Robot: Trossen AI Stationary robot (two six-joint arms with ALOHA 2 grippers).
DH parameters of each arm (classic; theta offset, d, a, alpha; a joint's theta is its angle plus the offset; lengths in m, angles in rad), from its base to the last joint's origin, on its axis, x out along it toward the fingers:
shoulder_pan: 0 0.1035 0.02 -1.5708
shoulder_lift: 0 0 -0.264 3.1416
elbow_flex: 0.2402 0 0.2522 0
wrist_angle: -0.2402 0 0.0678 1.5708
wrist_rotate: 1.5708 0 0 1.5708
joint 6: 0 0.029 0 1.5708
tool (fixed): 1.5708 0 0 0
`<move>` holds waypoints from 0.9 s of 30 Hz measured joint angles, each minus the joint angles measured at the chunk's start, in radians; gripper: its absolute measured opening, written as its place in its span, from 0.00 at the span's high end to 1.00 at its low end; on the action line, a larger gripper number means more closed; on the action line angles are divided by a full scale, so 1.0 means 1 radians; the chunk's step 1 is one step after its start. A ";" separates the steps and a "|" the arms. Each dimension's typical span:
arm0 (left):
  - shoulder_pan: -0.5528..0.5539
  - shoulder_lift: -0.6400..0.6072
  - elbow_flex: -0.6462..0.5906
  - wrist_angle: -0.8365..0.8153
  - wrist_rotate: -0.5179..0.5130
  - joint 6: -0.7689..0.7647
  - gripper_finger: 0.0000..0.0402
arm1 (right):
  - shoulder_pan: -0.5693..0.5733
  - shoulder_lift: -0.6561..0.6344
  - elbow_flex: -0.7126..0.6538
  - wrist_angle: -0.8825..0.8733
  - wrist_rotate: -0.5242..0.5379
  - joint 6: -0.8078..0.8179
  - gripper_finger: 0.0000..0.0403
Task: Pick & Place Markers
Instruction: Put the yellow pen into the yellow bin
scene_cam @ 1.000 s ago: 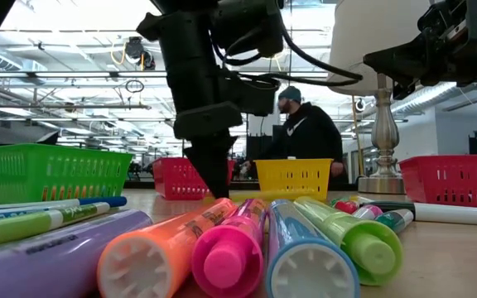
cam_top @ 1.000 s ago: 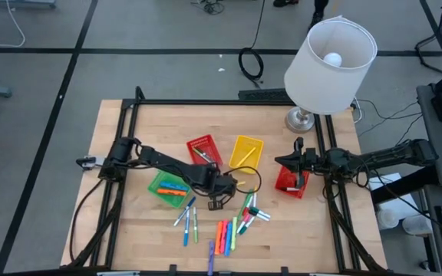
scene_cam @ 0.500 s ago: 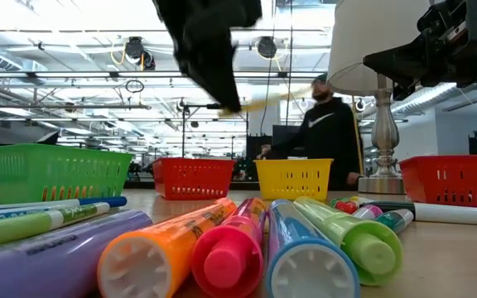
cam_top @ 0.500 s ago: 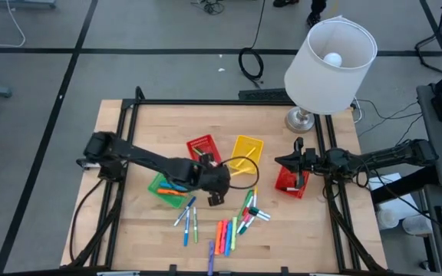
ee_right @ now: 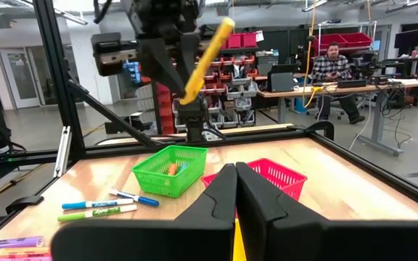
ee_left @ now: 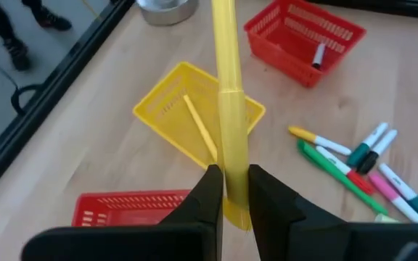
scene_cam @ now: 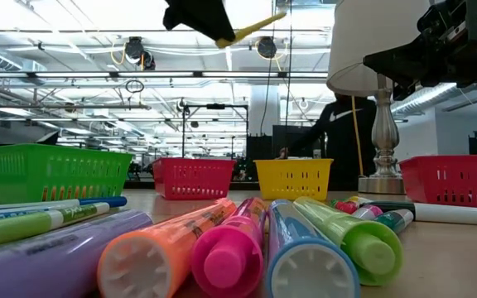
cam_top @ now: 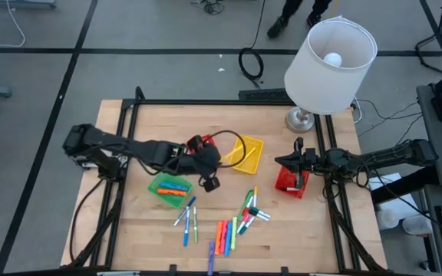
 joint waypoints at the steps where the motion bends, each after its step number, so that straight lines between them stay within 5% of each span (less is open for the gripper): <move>1: 0.008 0.005 0.000 0.002 0.008 -0.003 0.89 | 0.000 0.000 0.000 0.000 0.000 0.000 1.00; 14: 0.079 0.090 0.000 0.204 0.129 0.080 0.89 | 0.000 0.000 0.000 -0.001 0.000 0.000 1.00; 27: 0.065 0.008 0.000 0.220 0.103 0.203 0.89 | 0.000 0.000 0.000 -0.015 -0.002 0.000 1.00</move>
